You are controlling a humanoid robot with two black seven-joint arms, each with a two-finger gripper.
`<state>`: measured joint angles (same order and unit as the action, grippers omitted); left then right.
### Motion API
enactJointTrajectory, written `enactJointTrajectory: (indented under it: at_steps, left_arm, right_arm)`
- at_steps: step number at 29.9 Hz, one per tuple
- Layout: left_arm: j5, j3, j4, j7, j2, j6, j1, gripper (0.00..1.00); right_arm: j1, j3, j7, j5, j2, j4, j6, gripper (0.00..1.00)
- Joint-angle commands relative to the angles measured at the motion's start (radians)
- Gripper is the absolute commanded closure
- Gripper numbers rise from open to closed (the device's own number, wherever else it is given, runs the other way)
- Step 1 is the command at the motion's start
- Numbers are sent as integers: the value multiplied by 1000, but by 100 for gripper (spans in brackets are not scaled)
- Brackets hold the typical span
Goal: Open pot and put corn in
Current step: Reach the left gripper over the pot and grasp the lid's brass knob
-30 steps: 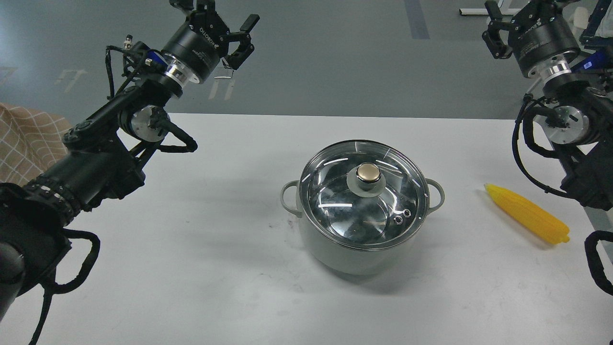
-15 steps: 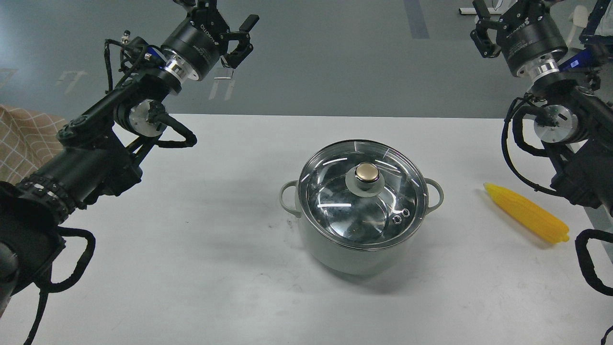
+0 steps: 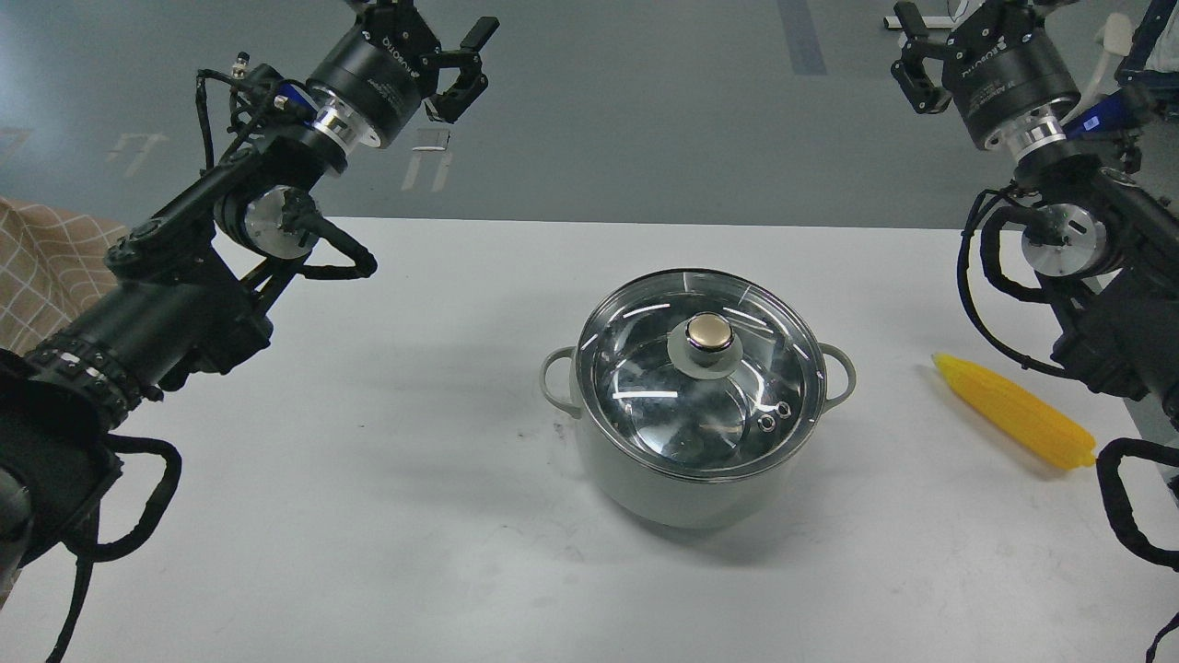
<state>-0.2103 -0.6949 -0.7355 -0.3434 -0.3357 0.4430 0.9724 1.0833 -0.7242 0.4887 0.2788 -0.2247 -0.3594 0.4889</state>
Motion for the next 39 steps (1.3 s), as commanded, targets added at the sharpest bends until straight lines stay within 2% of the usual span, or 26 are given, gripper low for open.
enactJointTrajectory:
  at_steps: [1, 8, 14, 20, 24, 30, 34, 36, 39]
  left_arm:
    - [0, -2, -2, -3, 0, 9, 0, 2]
    - [-1, -2, -12, -3, 3, 8, -3, 2]
    - [-93, 15, -68, -11, -29, 8, 11, 2]
    - [-446, 18, -206, -19, -109, 11, 68, 2]
    - [-821, 17, -413, -46, -147, -12, 69, 2]
    - [-1327, 20, -628, -57, -125, -84, 54, 2]
    - [-1590, 66, -647, -80, -74, -104, 51, 2]
    - [-1751, 139, -639, -104, -42, -153, 51, 2]
    - [-1850, 228, -630, -112, -28, -202, 51, 2]
  right_arm:
    - [4, 0, 0, -1, -1, 1, 0, 1]
    - [3, 2, 0, 0, -1, 0, 0, 1]
    - [3, 3, 0, 2, -15, 4, 0, 1]
    - [-17, 11, 0, 8, -85, -1, 0, 1]
    - [-71, 14, 0, 14, -128, -13, 0, 1]
    - [-135, 12, 0, 19, -162, -16, 0, 1]
    - [-155, 12, 0, 19, -174, -27, -3, 1]
    - [-163, 14, 0, 19, -182, -39, -7, 0]
    - [-169, 12, 0, 19, -194, -49, -9, 1]
